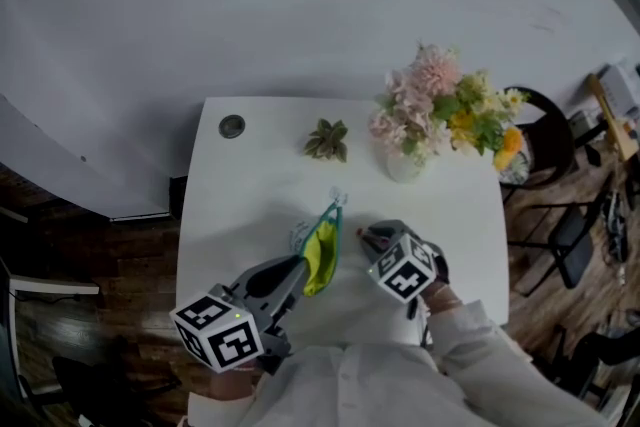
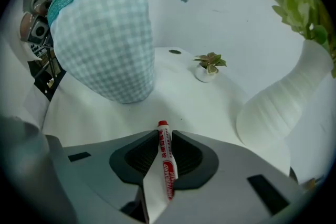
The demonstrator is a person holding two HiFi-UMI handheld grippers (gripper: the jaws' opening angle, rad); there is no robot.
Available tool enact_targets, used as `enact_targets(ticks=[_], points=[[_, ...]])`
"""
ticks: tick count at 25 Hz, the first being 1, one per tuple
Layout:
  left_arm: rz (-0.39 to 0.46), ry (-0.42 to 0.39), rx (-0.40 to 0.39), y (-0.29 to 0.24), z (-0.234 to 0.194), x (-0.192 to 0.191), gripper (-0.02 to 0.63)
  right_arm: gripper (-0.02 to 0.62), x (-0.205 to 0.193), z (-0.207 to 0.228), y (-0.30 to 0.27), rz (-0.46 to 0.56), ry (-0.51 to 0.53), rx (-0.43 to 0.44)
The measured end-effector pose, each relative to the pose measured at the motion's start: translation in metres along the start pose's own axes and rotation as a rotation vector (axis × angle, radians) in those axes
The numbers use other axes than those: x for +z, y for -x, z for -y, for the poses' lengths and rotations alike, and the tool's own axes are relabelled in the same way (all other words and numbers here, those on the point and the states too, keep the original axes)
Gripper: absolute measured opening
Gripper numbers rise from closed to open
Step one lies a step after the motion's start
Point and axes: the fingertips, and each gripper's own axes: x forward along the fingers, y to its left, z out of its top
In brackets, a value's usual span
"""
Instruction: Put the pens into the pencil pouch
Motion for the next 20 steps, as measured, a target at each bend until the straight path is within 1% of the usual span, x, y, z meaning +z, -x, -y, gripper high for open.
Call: enact_targets(ticks=[2, 4, 7, 12, 17, 20], points=[[-0.002, -0.004, -0.007, -0.001, 0.000, -0.001, 0.029, 0.066, -0.001, -0.003, -0.001, -0.016, 0.032, 0.000], [0.000, 0.001, -0.010, -0.002, 0.001, -0.002, 0.029, 0.066, -0.003, -0.004, 0.000, -0.035, 0.067, -0.016], [-0.002, 0.003, -0.018, -0.004, 0.000, -0.004, 0.029, 0.066, 0.001, -0.002, 0.007, -0.016, 0.052, -0.036], [0.003, 0.015, -0.018, -0.003, -0.001, -0.002, 0.030, 0.066, 0.026, -0.002, 0.036, 0.130, -0.018, -0.058], [-0.007, 0.001, -0.029, -0.002, -0.003, -0.004, 0.029, 0.066, 0.070, -0.011, 0.083, 0.323, -0.084, -0.057], [-0.007, 0.000, -0.031, -0.001, -0.003, -0.005, 0.030, 0.066, 0.092, -0.013, 0.110, 0.399, -0.116, -0.068]])
